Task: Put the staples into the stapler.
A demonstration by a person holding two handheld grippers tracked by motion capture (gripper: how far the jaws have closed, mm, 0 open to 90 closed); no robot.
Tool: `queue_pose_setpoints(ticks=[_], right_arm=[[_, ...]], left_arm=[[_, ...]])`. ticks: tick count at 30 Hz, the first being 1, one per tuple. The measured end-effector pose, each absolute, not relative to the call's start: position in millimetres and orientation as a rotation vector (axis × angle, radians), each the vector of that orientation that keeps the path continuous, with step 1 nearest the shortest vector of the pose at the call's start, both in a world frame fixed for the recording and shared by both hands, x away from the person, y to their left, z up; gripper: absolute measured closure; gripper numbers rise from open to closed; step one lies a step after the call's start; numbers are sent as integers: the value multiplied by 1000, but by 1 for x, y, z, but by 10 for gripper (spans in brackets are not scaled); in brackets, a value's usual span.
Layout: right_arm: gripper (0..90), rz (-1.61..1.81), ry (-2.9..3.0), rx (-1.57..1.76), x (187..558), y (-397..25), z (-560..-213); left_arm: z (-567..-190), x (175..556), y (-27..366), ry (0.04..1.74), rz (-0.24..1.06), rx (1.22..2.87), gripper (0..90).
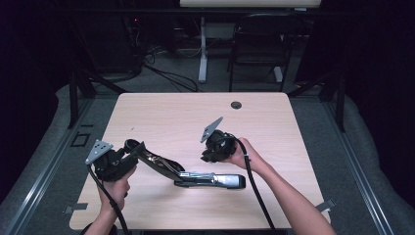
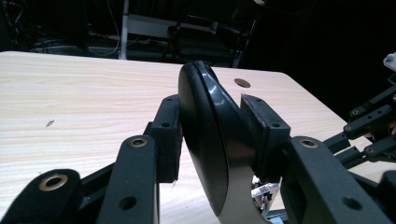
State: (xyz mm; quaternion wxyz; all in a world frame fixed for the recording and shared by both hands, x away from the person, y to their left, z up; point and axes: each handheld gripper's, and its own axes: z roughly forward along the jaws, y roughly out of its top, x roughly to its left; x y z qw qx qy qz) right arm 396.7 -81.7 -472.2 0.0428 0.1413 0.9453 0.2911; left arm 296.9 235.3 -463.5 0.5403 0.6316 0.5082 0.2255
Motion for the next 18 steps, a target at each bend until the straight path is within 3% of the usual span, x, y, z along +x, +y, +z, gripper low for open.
queue_pose_setpoints(ticks=[18], right_arm=[[783, 925, 3002, 272, 389, -69, -489]], left_arm=[[-464, 298, 234, 1210, 542, 1494, 609]])
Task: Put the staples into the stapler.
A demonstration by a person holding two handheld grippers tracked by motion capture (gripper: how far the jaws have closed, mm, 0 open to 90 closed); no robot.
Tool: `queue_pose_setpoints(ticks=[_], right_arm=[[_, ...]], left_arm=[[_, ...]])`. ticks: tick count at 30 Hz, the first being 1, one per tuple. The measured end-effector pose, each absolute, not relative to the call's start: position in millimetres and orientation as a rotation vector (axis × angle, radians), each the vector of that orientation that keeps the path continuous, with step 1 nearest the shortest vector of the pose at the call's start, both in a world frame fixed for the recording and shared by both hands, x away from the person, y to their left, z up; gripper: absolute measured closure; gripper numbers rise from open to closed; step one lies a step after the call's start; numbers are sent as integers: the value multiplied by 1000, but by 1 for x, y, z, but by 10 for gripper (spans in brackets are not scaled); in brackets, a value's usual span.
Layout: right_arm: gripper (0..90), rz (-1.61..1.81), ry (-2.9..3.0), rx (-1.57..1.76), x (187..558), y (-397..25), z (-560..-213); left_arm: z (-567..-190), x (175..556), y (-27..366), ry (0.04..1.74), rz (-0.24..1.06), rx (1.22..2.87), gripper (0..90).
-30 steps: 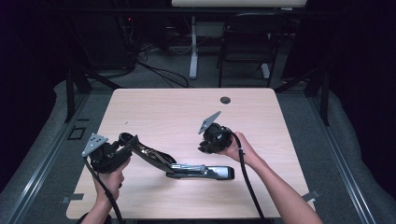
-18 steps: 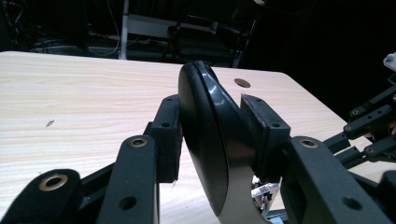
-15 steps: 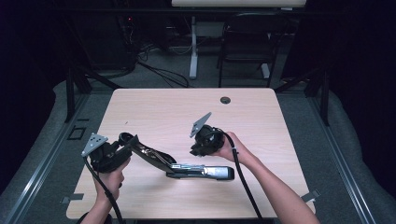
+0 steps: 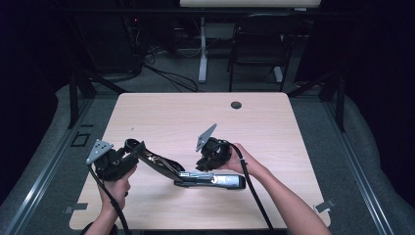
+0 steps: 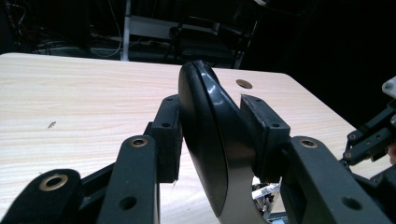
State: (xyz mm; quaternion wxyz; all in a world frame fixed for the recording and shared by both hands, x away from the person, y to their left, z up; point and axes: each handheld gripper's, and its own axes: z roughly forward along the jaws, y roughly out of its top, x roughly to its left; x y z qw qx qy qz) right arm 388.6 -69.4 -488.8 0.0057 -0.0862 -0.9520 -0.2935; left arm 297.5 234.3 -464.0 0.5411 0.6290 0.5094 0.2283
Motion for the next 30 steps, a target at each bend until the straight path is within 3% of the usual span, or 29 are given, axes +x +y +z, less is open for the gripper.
queue_pose_setpoints(ticks=[30], right_arm=[[782, -844, -2971, -241, 386, -71, -510]], left_arm=[[-464, 297, 235, 1211, 545, 1498, 608]])
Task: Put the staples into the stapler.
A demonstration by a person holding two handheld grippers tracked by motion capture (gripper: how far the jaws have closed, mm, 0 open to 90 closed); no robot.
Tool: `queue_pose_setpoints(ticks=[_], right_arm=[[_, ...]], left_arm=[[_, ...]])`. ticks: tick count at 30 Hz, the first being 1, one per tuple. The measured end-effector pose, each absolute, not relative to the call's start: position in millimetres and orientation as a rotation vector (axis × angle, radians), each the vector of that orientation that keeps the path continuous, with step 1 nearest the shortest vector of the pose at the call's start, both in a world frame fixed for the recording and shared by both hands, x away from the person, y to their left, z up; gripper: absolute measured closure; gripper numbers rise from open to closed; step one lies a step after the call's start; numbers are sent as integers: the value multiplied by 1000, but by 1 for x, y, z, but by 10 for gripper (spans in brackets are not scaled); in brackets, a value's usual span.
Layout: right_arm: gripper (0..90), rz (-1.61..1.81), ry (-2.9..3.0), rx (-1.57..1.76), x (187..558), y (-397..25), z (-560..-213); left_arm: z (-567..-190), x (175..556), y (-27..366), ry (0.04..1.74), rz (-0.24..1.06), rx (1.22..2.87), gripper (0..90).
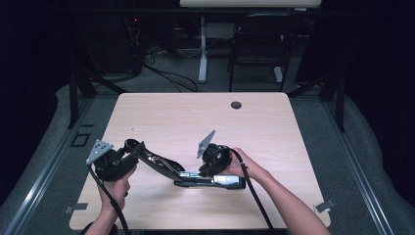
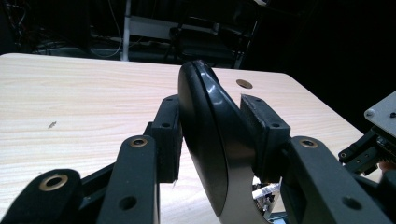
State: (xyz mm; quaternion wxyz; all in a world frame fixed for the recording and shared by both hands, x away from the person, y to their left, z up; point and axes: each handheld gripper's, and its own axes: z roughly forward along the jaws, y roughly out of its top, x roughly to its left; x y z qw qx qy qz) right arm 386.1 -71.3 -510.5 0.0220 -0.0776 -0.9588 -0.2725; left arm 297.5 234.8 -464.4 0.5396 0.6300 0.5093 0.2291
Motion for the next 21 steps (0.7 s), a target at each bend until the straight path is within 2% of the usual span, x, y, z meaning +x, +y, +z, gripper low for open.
queue_pose_setpoints(ticks=[21], right_arm=[[781, -845, -2990, -225, 387, -73, -509]], left_arm=[[-465, 298, 235, 1209, 545, 1497, 608]])
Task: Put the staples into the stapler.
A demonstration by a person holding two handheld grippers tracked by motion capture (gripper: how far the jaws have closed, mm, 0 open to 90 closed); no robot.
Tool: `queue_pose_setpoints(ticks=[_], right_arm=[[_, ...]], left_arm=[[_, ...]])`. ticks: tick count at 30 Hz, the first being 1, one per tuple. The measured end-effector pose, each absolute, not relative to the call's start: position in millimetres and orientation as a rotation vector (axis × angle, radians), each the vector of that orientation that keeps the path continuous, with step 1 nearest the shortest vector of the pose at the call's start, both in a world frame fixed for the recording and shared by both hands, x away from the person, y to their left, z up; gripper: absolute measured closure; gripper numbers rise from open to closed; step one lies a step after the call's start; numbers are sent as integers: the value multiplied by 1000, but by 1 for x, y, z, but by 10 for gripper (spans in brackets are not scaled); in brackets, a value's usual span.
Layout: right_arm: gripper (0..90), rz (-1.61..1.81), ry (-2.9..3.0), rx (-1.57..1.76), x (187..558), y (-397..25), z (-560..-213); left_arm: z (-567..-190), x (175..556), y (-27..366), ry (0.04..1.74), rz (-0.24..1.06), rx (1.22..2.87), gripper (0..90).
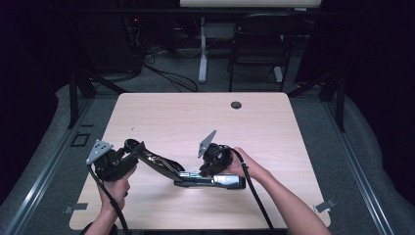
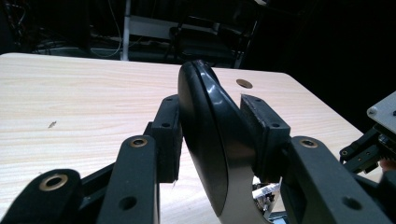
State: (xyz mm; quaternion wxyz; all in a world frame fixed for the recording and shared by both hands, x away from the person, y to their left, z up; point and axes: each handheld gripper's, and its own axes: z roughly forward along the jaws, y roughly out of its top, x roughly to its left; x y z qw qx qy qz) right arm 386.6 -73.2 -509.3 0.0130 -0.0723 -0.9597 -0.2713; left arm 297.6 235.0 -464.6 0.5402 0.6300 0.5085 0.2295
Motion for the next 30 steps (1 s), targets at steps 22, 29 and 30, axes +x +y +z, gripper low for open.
queue_pose_setpoints(ticks=[22, 29, 30], right_arm=[[778, -813, -2998, -197, 386, -75, -514], [778, -797, -3009, -178, 386, -76, -513], [778, -797, -3009, -178, 386, -76, -513]], left_arm=[[-465, 298, 236, 1212, 544, 1496, 608], [-465, 298, 236, 1212, 545, 1497, 608], [-465, 298, 236, 1211, 545, 1497, 608]])
